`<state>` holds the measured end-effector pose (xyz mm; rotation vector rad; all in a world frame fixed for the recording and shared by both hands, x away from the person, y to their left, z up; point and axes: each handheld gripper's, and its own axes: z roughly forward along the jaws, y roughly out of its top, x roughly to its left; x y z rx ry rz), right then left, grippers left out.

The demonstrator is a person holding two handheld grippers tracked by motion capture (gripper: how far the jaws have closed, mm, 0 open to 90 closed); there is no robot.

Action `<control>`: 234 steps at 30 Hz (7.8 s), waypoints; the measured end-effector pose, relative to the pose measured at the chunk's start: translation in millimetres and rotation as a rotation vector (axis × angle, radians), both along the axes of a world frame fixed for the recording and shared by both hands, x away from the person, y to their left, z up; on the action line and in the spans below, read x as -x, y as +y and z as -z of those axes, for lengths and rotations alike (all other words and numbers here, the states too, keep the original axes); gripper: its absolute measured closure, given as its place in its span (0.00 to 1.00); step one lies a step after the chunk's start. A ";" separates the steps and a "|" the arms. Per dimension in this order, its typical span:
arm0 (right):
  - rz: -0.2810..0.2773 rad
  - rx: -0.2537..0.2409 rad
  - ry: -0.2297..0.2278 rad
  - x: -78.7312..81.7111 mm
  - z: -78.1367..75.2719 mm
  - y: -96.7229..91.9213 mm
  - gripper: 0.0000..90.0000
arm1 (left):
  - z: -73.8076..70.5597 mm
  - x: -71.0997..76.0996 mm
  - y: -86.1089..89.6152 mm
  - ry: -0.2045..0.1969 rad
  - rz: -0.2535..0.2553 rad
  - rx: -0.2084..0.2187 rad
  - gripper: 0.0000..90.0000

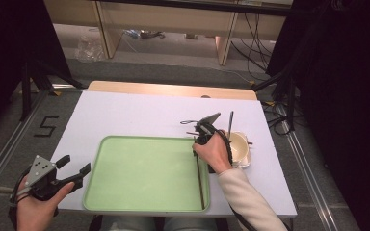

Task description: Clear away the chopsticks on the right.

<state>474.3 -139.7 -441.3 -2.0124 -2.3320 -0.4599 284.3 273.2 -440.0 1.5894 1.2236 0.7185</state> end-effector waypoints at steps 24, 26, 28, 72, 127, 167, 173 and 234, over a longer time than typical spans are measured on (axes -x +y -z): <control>-0.067 0.045 0.021 -1.6 9.4 -2.9 0.90 | -0.4 0.2 0.3 -0.002 0.001 0.001 0.26; -0.092 0.041 -0.003 -2.2 7.6 -4.7 0.90 | -0.4 0.2 0.4 -0.002 0.001 0.001 0.26; -0.071 0.039 0.008 -1.6 5.6 -3.6 0.90 | -0.3 0.3 0.4 -0.001 0.001 0.001 0.26; -1.002 0.451 -0.285 -67.5 -45.5 -15.6 0.64 | 0.7 -0.7 0.2 0.001 0.005 0.003 0.26; -1.123 0.437 -0.101 -85.1 -0.4 -1.4 0.86 | 1.0 3.1 2.7 0.002 0.000 0.006 0.27; -1.042 0.381 -0.412 -67.5 -42.9 8.9 0.97 | 0.8 3.1 2.4 0.002 0.004 -0.003 0.27; -1.017 0.320 -0.480 -66.1 -49.7 6.9 0.97 | 0.7 3.3 2.4 0.003 0.002 -0.004 0.27; -0.446 -0.103 -0.678 -61.6 -106.8 -20.0 0.97 | 0.9 3.0 2.4 0.003 -0.008 0.002 0.27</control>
